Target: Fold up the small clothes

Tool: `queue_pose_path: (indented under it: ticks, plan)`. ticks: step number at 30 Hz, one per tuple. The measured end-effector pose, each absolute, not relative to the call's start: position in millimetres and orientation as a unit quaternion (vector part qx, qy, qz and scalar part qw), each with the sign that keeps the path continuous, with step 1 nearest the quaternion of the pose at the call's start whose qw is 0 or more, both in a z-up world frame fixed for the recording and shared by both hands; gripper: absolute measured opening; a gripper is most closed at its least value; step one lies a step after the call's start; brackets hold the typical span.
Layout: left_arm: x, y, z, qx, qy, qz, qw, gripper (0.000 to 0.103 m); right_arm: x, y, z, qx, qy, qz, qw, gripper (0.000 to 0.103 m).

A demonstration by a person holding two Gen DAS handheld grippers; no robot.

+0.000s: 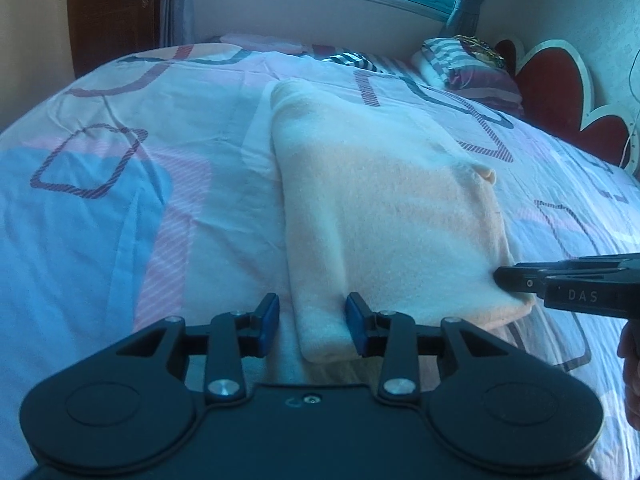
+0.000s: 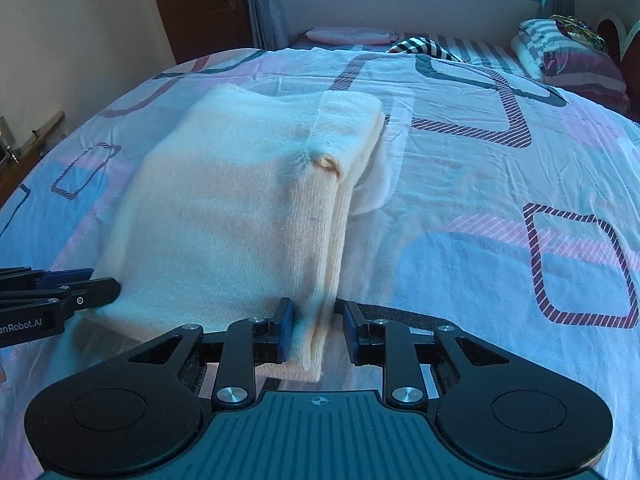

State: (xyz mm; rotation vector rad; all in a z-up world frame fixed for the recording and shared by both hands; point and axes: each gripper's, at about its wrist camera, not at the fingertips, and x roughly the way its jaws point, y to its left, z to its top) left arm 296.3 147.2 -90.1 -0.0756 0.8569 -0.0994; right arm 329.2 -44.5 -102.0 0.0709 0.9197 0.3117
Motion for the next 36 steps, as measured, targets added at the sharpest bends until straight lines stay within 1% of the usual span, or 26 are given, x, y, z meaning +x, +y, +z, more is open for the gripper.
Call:
queue_pose_path:
  ticks: [3, 6, 9, 10, 11, 12, 13, 14, 15, 16, 18, 21, 29, 36]
  plan:
    - [289, 144, -75, -0.038, 0.411, -0.036, 0.910, 0.029, 319, -47, -87, 0.039, 0.437, 0.149, 0.886, 0.025]
    - [267, 137, -52, -0.037, 0.386, -0.035, 0.921, 0.028, 289, -56, -60, 0.047, 0.405, 0.159, 0.899, 0.025]
    - [243, 127, -37, -0.036, 0.368, -0.032, 0.929, 0.039, 260, -66, -38, 0.061, 0.385, 0.158, 0.907, 0.025]
    - [233, 123, -32, -0.033, 0.361, -0.027, 0.932, 0.048, 251, -70, -32, 0.065, 0.380, 0.159, 0.909, 0.025]
    - [225, 119, -27, -0.030, 0.353, -0.025, 0.935, 0.070, 242, -72, -28, 0.065, 0.378, 0.160, 0.909, 0.025]
    - [214, 115, -23, -0.027, 0.340, -0.017, 0.940, 0.085, 234, -73, -24, 0.064, 0.378, 0.161, 0.909, 0.025]
    - [203, 111, -18, -0.023, 0.325, -0.003, 0.945, 0.103, 227, -74, -21, 0.060, 0.379, 0.157, 0.910, 0.035]
    - [192, 106, -14, -0.018, 0.310, 0.008, 0.950, 0.102, 217, -76, -17, 0.056, 0.376, 0.147, 0.913, 0.053]
    - [181, 101, -9, -0.008, 0.304, 0.012, 0.953, 0.102, 206, -78, -15, 0.053, 0.361, 0.133, 0.922, 0.103]
    - [172, 98, -6, 0.002, 0.302, 0.010, 0.953, 0.102, 197, -79, -13, 0.045, 0.353, 0.128, 0.926, 0.103]
    - [153, 92, 1, 0.017, 0.300, 0.008, 0.954, 0.102, 183, -83, -13, 0.044, 0.365, 0.130, 0.921, 0.103]
    - [126, 90, 12, 0.012, 0.306, 0.005, 0.952, 0.102, 157, -89, -8, 0.047, 0.367, 0.126, 0.921, 0.103]
    - [63, 73, 39, 0.002, 0.278, -0.010, 0.961, 0.102, 79, -88, 23, 0.033, 0.326, 0.131, 0.936, 0.103]
    - [32, 68, 53, -0.011, 0.260, -0.021, 0.965, 0.102, 41, -86, 40, 0.019, 0.299, 0.116, 0.947, 0.103]
